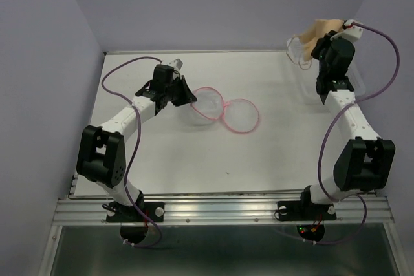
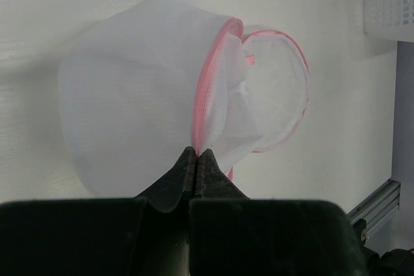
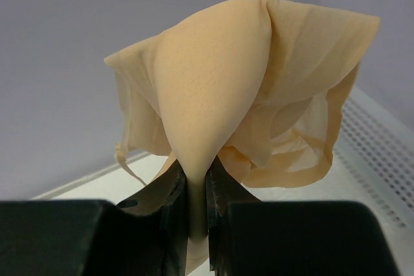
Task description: Unzip the laundry bag and remove the bra
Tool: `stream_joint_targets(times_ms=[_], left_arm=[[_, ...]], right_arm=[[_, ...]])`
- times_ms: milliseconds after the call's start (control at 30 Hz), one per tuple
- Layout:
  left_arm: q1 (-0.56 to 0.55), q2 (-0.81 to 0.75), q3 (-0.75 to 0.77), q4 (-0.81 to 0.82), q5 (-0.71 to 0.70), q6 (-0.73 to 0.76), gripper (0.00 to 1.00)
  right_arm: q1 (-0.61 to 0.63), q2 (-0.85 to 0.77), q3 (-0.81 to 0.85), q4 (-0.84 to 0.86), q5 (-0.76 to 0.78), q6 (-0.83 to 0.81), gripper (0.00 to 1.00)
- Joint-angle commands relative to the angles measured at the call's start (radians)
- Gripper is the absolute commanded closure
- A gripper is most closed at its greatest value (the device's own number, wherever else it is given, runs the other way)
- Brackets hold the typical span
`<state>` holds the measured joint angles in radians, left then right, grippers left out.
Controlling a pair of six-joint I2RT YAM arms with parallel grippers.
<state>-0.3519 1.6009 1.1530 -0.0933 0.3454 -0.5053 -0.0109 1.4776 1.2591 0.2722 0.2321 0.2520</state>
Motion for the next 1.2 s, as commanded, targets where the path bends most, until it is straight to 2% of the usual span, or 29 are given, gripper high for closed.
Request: stream_joint_targets(times_ms=[0, 67, 167, 200, 267, 300, 367, 467, 533, 667, 767, 800, 867, 900, 967, 1000, 1167], left_arm=[[0.001, -0.025, 0.027, 0.01, -0.012, 0.027, 1.0], [0.001, -0.019, 0.034, 0.004, -0.016, 0.027, 1.0], [0.001, -0.018, 0.04, -0.002, -0.016, 0.03, 1.0], [0.002, -0.018, 0.043, -0.003, -0.017, 0.031, 1.0], [0.004, -0.013, 0.048, -0.006, -0.02, 0.033, 1.0], [0.004, -0.012, 0.048, -0.008, -0.019, 0.033, 1.0], [0.004, -0.002, 0.051, -0.008, -0.011, 0.033, 1.0], [0.004, 0.002, 0.048, -0.01, -0.009, 0.028, 1.0], [0.002, 0.004, 0.042, -0.01, -0.014, 0.025, 1.0], [0.005, 0.007, 0.033, -0.005, -0.02, 0.016, 1.0], [0.007, 0.007, 0.027, 0.001, -0.019, 0.013, 1.0], [0.008, 0.008, 0.027, -0.002, -0.017, 0.013, 1.0], [0.011, 0.01, 0.024, -0.002, -0.014, 0.011, 1.0], [0.011, 0.008, 0.021, 0.001, -0.014, 0.011, 1.0], [0.013, 0.007, 0.016, 0.004, -0.014, 0.013, 1.0], [0.011, 0.007, 0.014, 0.01, -0.013, 0.013, 1.0], [0.011, 0.002, -0.006, 0.032, -0.009, 0.002, 1.0]], right_arm=[[-0.122, 0.106, 0.097, -0.094, 0.001, 0.035, 0.94], [-0.145, 0.156, 0.126, -0.1, -0.013, 0.032, 0.88], [-0.164, 0.262, 0.215, -0.166, 0.073, 0.044, 0.8], [-0.164, 0.285, 0.238, -0.189, 0.094, 0.043, 0.61], [-0.164, 0.338, 0.293, -0.249, 0.147, 0.065, 0.12], [-0.164, 0.349, 0.309, -0.269, 0.15, 0.078, 0.0], [-0.164, 0.348, 0.318, -0.321, 0.115, 0.088, 0.0], [-0.143, 0.275, 0.261, -0.321, -0.041, 0.07, 0.0], [-0.107, 0.221, 0.221, -0.326, -0.054, 0.052, 0.0], [-0.005, 0.077, 0.077, -0.381, -0.014, 0.091, 0.0], [0.072, -0.013, -0.076, -0.381, -0.077, 0.141, 0.0], [0.087, -0.026, -0.108, -0.381, -0.146, 0.173, 0.0], [0.112, -0.014, -0.187, -0.381, -0.204, 0.22, 0.0], [0.112, 0.001, -0.2, -0.38, -0.324, 0.21, 0.0], [0.123, 0.044, -0.225, -0.39, -0.362, 0.211, 0.0], [0.123, 0.053, -0.236, -0.378, -0.451, 0.208, 0.0], [0.134, 0.136, -0.297, -0.284, -0.603, 0.242, 0.0]])
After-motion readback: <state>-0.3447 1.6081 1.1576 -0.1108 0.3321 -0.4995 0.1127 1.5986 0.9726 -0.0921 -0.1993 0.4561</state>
